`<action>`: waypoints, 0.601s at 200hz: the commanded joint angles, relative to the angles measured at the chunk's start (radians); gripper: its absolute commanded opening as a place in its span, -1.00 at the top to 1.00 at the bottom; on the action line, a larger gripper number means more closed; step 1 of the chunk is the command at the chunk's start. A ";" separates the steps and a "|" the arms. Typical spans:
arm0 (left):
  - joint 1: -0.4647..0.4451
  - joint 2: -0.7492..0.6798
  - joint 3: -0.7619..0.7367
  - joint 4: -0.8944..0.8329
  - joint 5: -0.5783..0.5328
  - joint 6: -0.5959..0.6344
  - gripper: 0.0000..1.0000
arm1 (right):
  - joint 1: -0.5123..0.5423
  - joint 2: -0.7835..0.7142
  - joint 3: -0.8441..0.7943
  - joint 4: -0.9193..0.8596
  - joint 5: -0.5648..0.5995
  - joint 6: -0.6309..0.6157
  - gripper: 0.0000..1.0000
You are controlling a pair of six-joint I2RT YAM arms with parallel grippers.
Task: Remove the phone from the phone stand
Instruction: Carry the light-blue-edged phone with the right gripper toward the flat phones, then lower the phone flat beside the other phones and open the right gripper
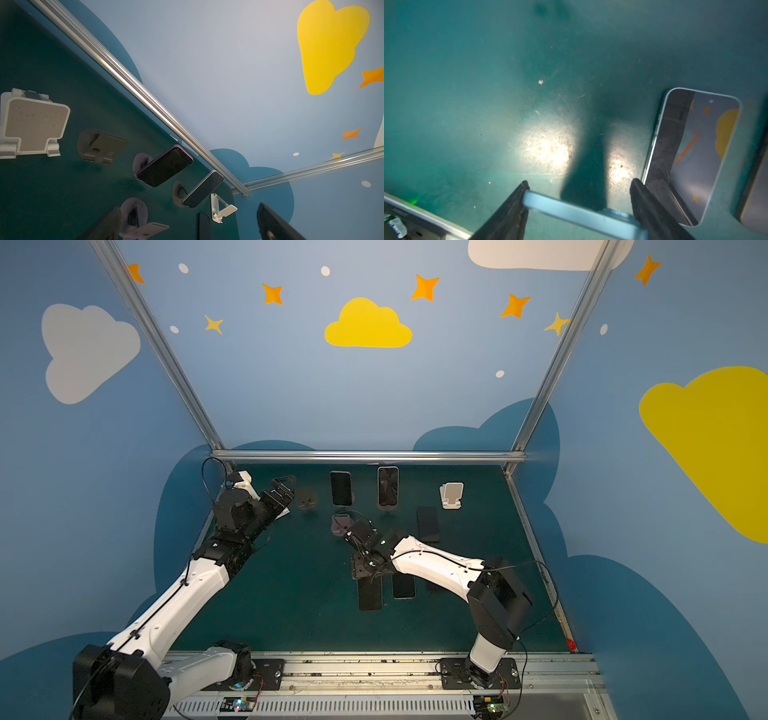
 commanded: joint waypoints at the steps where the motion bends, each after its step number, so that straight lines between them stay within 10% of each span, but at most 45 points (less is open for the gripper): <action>1: -0.004 -0.010 0.009 -0.002 -0.010 0.023 -1.00 | -0.011 0.043 0.024 -0.017 -0.015 -0.003 -0.21; 120: -0.003 0.001 0.012 0.004 0.011 0.011 -1.00 | -0.088 0.172 0.041 0.144 -0.013 -0.050 -0.25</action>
